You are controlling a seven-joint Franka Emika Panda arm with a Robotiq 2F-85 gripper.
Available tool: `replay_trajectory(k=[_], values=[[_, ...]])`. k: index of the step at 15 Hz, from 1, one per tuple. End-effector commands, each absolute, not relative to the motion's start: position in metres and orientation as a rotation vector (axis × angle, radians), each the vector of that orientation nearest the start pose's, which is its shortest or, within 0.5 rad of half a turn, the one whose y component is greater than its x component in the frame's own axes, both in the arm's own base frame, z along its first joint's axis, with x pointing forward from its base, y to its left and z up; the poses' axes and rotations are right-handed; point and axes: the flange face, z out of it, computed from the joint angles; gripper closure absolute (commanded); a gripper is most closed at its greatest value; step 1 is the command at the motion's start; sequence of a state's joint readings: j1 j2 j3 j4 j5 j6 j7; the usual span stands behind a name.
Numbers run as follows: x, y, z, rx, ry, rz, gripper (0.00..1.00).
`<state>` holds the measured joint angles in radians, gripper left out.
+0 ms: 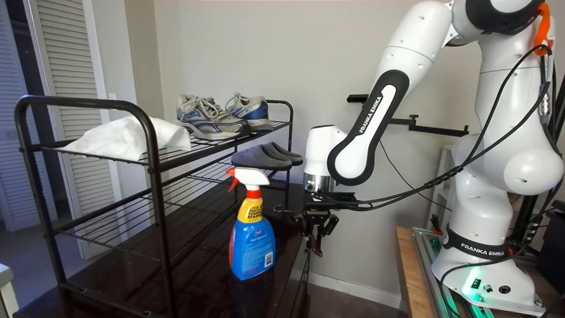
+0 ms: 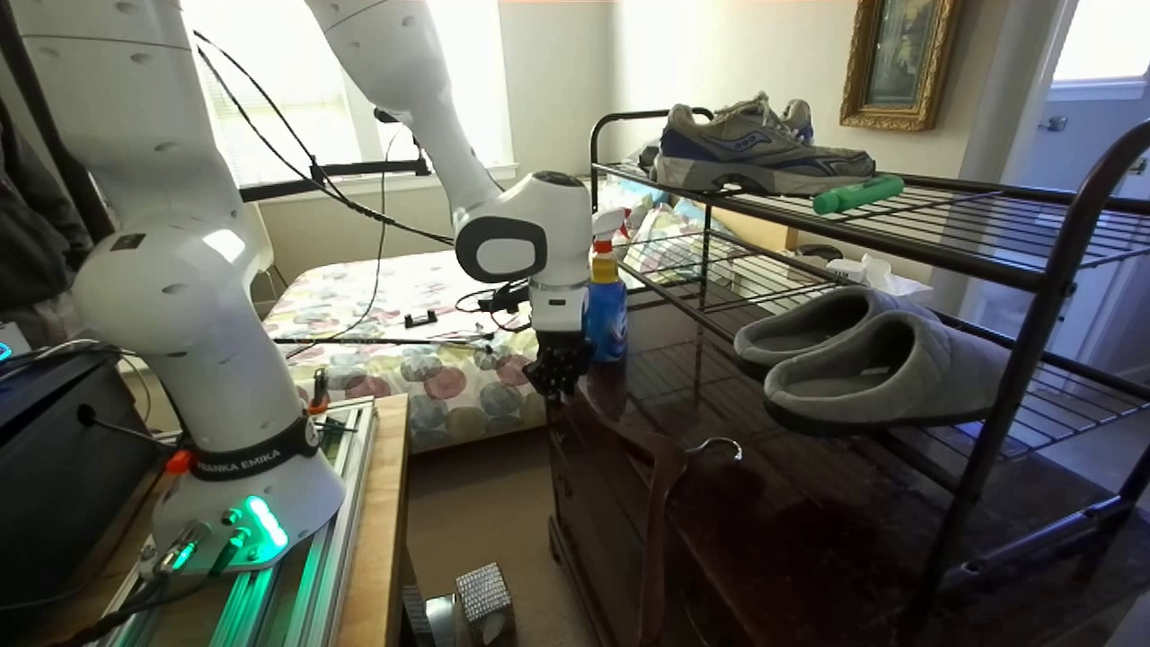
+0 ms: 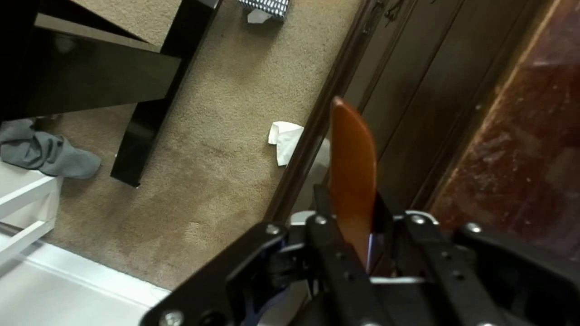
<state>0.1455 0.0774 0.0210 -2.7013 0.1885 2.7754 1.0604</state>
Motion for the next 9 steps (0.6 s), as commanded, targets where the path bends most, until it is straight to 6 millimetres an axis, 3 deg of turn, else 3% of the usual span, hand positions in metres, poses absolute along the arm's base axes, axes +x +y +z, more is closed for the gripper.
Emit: replay_trajectory(k=[1, 2, 3, 9], values=[[0.382, 0.048, 0.232, -2.573, 1.643, -0.101, 0.93], [0.373, 0.046, 0.238, -2.556, 1.654, -0.133, 0.93], [0.403, 0.047, 0.245, -2.556, 1.656, -0.154, 0.93], [0.409, 0.048, 0.283, -2.512, 1.609, -0.222, 0.93]])
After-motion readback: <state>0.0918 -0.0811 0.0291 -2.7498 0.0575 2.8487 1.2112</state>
